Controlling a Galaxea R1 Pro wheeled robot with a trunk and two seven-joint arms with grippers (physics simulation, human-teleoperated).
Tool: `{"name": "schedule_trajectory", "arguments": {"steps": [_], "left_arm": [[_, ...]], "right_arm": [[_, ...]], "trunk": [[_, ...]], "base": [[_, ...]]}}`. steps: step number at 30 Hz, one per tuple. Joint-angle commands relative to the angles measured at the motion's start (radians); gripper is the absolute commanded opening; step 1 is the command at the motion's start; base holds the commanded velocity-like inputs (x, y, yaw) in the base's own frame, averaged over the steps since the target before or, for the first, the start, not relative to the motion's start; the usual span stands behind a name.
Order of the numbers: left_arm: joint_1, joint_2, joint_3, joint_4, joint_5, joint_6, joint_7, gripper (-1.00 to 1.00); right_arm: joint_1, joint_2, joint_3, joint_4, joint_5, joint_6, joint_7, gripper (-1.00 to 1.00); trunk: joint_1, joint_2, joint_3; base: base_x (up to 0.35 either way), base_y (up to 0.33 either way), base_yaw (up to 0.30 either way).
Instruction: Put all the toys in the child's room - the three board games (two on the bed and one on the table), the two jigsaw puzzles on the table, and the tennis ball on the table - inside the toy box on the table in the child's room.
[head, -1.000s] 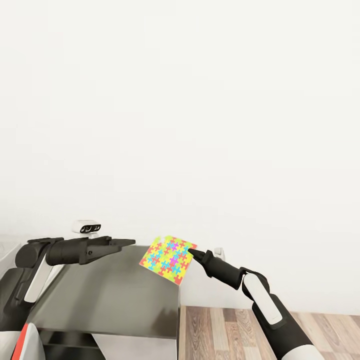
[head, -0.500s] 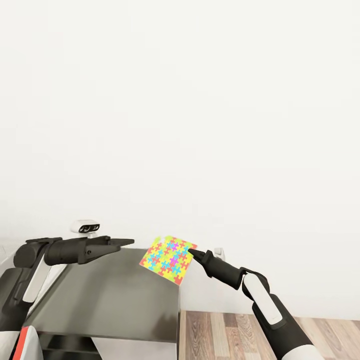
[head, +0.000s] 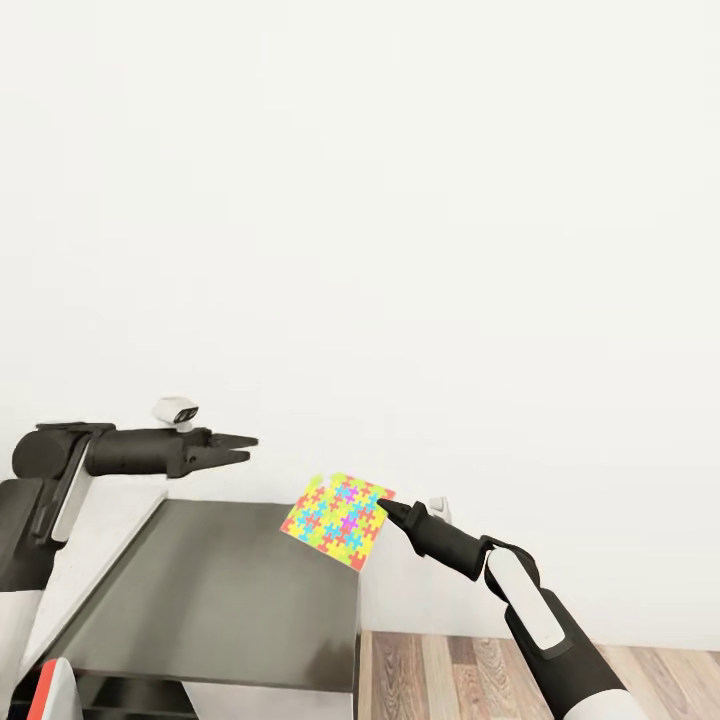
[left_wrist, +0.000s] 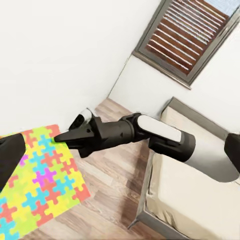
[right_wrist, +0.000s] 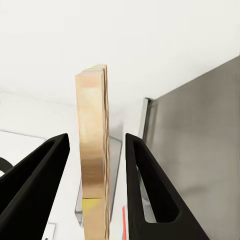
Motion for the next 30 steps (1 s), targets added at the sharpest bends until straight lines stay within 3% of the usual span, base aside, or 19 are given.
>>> {"name": "schedule_trajectory", "arguments": {"steps": [1, 9, 12, 13, 14, 17, 20, 24, 30], "left_arm": [[-0.012, 0.008, 0.0, 0.005, -0.009, 0.011, -0.004, 1.0], [-0.031, 0.097, 0.007, 0.046, -0.023, 0.011, -0.004, 1.0], [-0.031, 0.15, 0.017, 0.152, -0.022, 0.011, -0.004, 1.0], [-0.031, 0.158, 0.019, 0.175, -0.022, 0.011, -0.004, 1.0], [-0.03, 0.178, 0.031, 0.255, -0.023, 0.01, -0.004, 1.0], [-0.027, 0.205, 0.052, 0.393, -0.023, 0.005, -0.004, 1.0], [-0.02, 0.244, 0.066, 0.466, -0.017, -0.021, -0.004, 1.0], [-0.014, 0.266, 0.073, 0.526, -0.007, -0.048, -0.004, 1.0], [-0.013, 0.265, 0.072, 0.539, 0.018, -0.054, -0.004, 1.0]], "right_arm": [[-0.001, -0.001, 0.001, 0.0, 0.001, 0.002, 0.003, -1.0], [-0.001, -0.005, 0.001, 0.001, 0.0, 0.002, 0.003, -1.0], [-0.001, -0.024, 0.001, 0.001, -0.002, 0.002, 0.003, -1.0], [-0.001, -0.026, 0.001, 0.001, -0.002, 0.002, 0.003, -1.0], [-0.001, -0.029, 0.001, 0.001, -0.002, 0.002, 0.003, -1.0], [-0.001, -0.031, 0.001, 0.001, -0.002, 0.002, 0.003, -1.0], [-0.001, -0.032, 0.001, 0.001, -0.002, 0.001, 0.003, -1.0], [-0.001, -0.033, 0.0, 0.001, -0.002, 0.002, 0.003, -1.0], [-0.001, -0.031, 0.001, -0.001, -0.001, 0.0, 0.003, -1.0]], "trunk": [[0.001, -0.001, 0.0], [0.001, -0.001, 0.014], [0.001, -0.001, 0.019], [0.001, -0.001, 0.02], [0.001, -0.001, 0.022], [0.001, -0.001, 0.027], [0.001, -0.001, 0.032], [0.001, -0.001, 0.036], [0.001, -0.001, 0.037]], "base": [[0.0, 0.0, 0.0], [0.0, 0.0, 0.0], [0.0, 0.0, 0.0], [0.0, 0.0, 0.0], [0.0, 0.0, 0.0], [0.0, 0.0, 0.0], [0.0, 0.0, 0.0], [0.0, 0.0, 0.0], [0.0, 0.0, 0.0]]}}
